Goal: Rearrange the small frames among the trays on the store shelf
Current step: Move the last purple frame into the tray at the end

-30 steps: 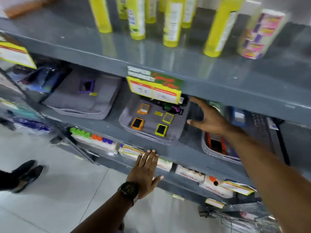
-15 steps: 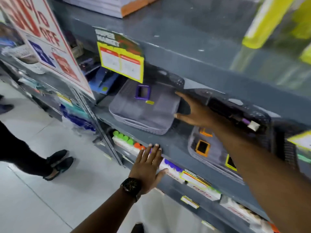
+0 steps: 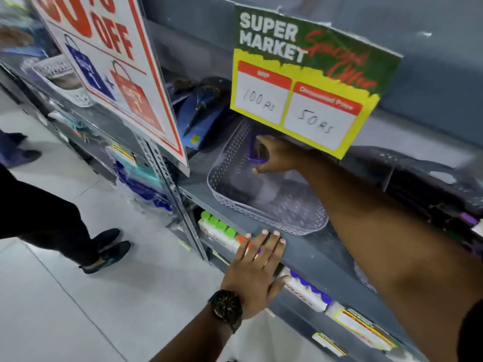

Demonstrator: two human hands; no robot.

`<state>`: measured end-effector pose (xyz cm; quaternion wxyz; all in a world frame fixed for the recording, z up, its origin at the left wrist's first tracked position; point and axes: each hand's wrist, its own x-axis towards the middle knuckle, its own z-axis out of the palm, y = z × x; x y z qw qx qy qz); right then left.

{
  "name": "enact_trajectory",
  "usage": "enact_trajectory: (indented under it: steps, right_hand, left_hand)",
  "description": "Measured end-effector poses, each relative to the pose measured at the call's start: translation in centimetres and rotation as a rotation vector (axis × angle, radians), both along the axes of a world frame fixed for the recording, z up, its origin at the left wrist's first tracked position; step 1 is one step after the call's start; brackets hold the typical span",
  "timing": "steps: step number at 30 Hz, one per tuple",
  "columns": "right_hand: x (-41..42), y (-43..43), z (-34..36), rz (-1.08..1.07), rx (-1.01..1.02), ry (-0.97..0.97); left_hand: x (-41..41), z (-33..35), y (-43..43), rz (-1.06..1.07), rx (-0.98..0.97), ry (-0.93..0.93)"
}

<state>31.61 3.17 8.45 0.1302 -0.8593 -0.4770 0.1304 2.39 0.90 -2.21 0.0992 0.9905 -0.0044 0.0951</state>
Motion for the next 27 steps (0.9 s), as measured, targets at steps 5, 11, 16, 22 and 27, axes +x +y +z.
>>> enact_trajectory:
  steps: [5,11,16,22,27]
  right_hand:
    - [1.4,1.4,0.3,-0.002,-0.041,0.062]
    - [2.3,2.3,0.7,-0.022,-0.034,0.154]
    - [2.4,2.5,1.2,-0.005,-0.037,0.196]
    - [1.2,0.5,1.4,-0.028,0.09,0.027]
    - [-0.9,-4.7,2.6,-0.146,0.172,0.016]
  left_hand:
    - [0.1,-0.2,-0.2,0.009,-0.027,0.023]
    - [0.1,-0.2,-0.7,0.04,-0.008,0.055]
    - [0.0,-0.2,-1.6,0.083,-0.029,0.038]
    - [-0.1,0.8,-2.5,0.117,-0.013,0.011]
    - [0.0,2.1,-5.3,0.044,0.005,0.046]
